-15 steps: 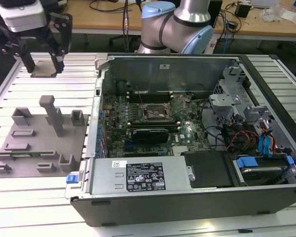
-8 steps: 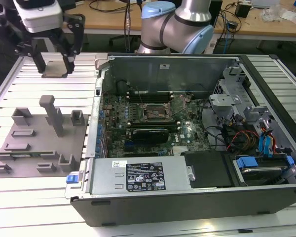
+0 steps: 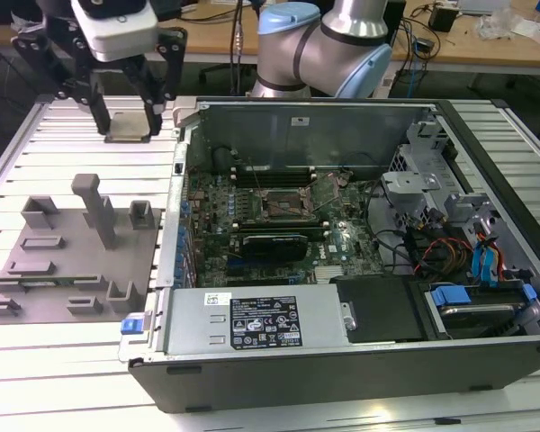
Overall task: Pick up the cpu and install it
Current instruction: 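Pick up the cpu and move it towards the insertion slot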
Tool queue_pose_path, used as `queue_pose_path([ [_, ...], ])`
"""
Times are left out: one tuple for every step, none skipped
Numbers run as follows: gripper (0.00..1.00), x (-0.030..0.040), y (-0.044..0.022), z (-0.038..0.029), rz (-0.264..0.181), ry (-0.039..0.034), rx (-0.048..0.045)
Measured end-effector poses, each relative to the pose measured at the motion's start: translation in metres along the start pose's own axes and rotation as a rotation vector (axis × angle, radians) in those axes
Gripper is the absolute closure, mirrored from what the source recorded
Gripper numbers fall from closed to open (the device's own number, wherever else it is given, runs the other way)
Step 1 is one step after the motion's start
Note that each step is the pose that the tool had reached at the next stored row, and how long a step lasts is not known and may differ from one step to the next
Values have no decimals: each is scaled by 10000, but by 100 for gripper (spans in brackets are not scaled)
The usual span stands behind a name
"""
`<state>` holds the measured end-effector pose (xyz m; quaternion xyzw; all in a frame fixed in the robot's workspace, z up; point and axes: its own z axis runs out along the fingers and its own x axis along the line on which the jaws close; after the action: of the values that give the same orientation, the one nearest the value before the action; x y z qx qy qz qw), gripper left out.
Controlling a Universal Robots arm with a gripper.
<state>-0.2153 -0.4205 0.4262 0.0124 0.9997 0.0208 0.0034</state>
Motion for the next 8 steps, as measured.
queue_pose_path([
  [46, -36, -1, 0, 1, 2, 0],
  [46, -69, -2, 0, -1, 3, 0],
  [46, -107, -3, 0, -2, 5, 1],
  [46, -140, -5, 1, -1, 6, 0],
  [46, -183, -6, 1, 0, 7, 0],
  [46, -213, -6, 2, 1, 8, -1],
  [46, -248, -7, 2, -1, 10, 0],
  [46, -283, -9, 2, -2, 12, 0],
])
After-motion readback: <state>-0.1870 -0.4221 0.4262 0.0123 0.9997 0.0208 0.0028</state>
